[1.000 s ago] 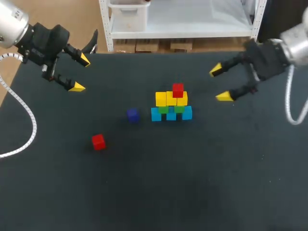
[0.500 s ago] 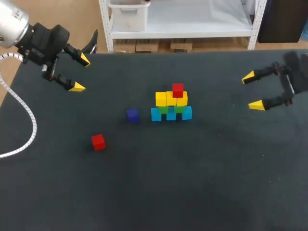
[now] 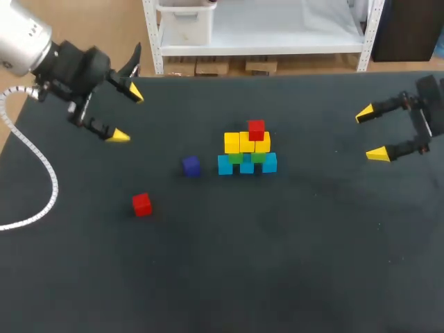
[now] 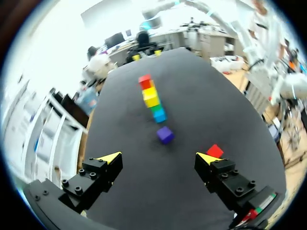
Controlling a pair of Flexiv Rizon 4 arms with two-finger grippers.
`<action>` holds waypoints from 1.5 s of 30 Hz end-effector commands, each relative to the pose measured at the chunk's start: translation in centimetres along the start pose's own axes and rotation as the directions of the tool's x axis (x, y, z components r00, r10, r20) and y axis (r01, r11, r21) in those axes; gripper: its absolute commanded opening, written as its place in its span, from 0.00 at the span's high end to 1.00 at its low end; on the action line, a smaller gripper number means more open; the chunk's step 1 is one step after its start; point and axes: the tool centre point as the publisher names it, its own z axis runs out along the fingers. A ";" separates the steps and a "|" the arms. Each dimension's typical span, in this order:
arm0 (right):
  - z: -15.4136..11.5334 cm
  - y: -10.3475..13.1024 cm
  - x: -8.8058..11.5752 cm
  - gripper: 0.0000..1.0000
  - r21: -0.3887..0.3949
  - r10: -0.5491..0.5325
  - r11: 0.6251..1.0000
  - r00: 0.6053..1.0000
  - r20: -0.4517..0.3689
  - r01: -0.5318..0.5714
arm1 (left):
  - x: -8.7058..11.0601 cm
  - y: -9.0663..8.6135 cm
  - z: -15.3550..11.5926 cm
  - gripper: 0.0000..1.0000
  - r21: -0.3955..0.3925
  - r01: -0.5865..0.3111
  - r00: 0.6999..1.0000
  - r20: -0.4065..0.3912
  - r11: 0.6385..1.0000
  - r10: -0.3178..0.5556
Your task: Place the blue cubes, place green cubes on the blue cubes, place the yellow cubes on the green cubes, then place the red cubes on the yellow cubes, and place purple cube on the red cubes.
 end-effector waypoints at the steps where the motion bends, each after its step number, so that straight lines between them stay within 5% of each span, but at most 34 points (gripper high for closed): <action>1: 0.0 0.0 0.0 0.00 0.000 0.000 1.000 1.000 0.001 0.000 | 0.1 -3.3 0.0 0.00 0.035 -0.139 0.990 0.043 0.990 0.138; 7: 0.0 0.0 0.0 0.00 0.000 0.000 1.000 1.000 0.001 0.000 | 0.7 -5.5 0.1 0.00 0.244 -0.334 0.942 0.052 0.910 0.332; 13: 0.0 0.0 0.0 0.00 0.000 0.000 1.000 1.000 0.001 0.000 | 1.0 -7.0 1.9 0.00 0.478 -0.482 0.856 0.078 0.735 0.510; 15: 0.0 0.0 0.0 0.00 0.000 0.000 1.000 1.000 0.001 0.000 | 0.9 -7.4 2.8 0.00 0.543 -0.530 0.815 0.115 0.651 0.568; 25: 0.0 0.0 0.0 0.00 0.000 0.000 1.000 1.000 0.001 0.000 | 0.3 -8.4 6.1 0.00 0.673 -0.623 0.684 0.219 0.400 0.696; 30: 0.0 0.0 0.0 0.00 0.000 0.000 1.000 1.000 0.001 0.000 | 0.5 -9.6 6.9 0.00 0.717 -0.628 0.638 0.252 0.302 0.727; 39: 0.0 0.0 0.0 0.00 0.000 0.000 1.000 1.000 0.001 0.000 | 1.5 -10.5 7.5 0.00 0.743 -0.615 0.633 0.268 0.262 0.727; 45: 0.0 0.0 0.0 0.00 0.000 0.000 1.000 1.000 0.001 0.000 | 1.9 -10.9 8.2 0.00 0.745 -0.591 0.668 0.237 0.309 0.705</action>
